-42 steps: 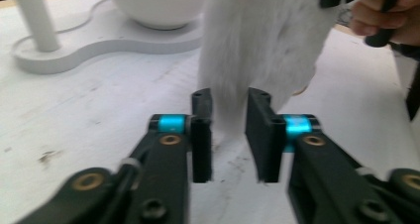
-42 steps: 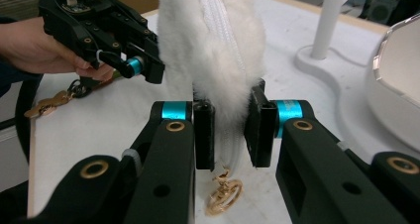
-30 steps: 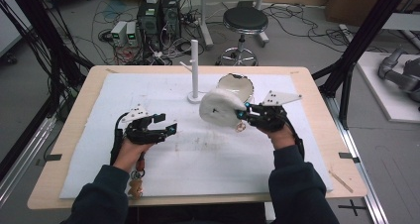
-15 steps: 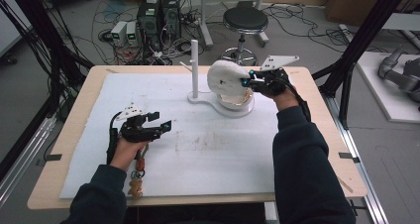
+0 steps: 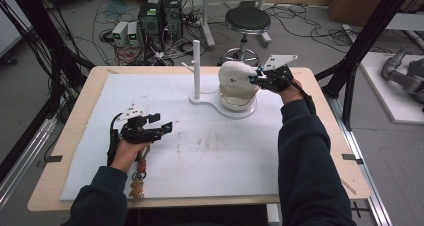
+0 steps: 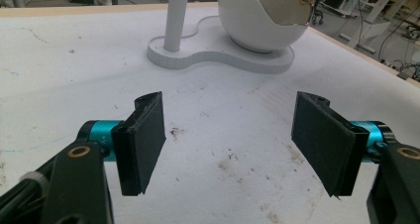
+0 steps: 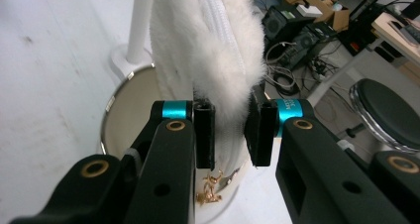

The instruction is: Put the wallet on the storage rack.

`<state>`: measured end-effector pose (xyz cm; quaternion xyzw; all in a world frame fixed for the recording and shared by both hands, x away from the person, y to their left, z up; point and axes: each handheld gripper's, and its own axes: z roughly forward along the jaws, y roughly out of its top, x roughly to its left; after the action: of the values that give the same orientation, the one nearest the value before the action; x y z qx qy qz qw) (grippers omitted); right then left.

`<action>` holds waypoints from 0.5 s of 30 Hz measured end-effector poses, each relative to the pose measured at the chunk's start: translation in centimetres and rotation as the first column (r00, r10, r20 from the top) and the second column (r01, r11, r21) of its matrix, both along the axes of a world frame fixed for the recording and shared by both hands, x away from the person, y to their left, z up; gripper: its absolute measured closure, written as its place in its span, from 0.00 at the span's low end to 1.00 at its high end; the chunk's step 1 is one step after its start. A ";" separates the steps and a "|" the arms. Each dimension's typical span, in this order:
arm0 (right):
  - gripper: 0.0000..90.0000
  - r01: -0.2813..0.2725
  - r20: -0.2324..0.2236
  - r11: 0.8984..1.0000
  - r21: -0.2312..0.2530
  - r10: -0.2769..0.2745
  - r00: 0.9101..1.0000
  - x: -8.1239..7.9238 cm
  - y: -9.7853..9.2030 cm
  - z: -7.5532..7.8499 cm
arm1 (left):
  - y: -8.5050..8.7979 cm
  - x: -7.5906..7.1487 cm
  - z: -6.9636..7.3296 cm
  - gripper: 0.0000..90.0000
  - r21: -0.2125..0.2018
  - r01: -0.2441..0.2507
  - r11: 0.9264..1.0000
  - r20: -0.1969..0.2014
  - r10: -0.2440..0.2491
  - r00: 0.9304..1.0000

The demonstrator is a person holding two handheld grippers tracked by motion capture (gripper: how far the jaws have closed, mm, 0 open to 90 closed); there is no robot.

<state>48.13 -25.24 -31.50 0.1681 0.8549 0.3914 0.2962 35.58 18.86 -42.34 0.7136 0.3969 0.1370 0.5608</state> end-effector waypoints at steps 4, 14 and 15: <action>0.86 0.005 0.009 1.000 0.014 -0.005 1.000 0.0 0.3 0.1 | 0.0 0.0 0.0 0.32 0.002 0.003 1.000 -0.005 -0.003 1.000; 0.86 -0.008 0.037 0.999 0.033 0.007 0.999 0.5 1.2 -0.2 | -0.1 0.0 -0.1 0.32 -0.001 0.007 1.000 -0.014 -0.007 1.000; 0.86 -0.009 0.030 0.999 0.033 0.008 1.000 0.5 1.1 -0.2 | -0.1 0.0 -0.1 0.32 0.001 0.006 1.000 -0.015 -0.006 1.000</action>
<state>48.60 -24.12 -31.74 0.1636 0.8446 0.4091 0.3043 35.61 18.78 -42.48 0.7160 0.3989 0.1300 0.5580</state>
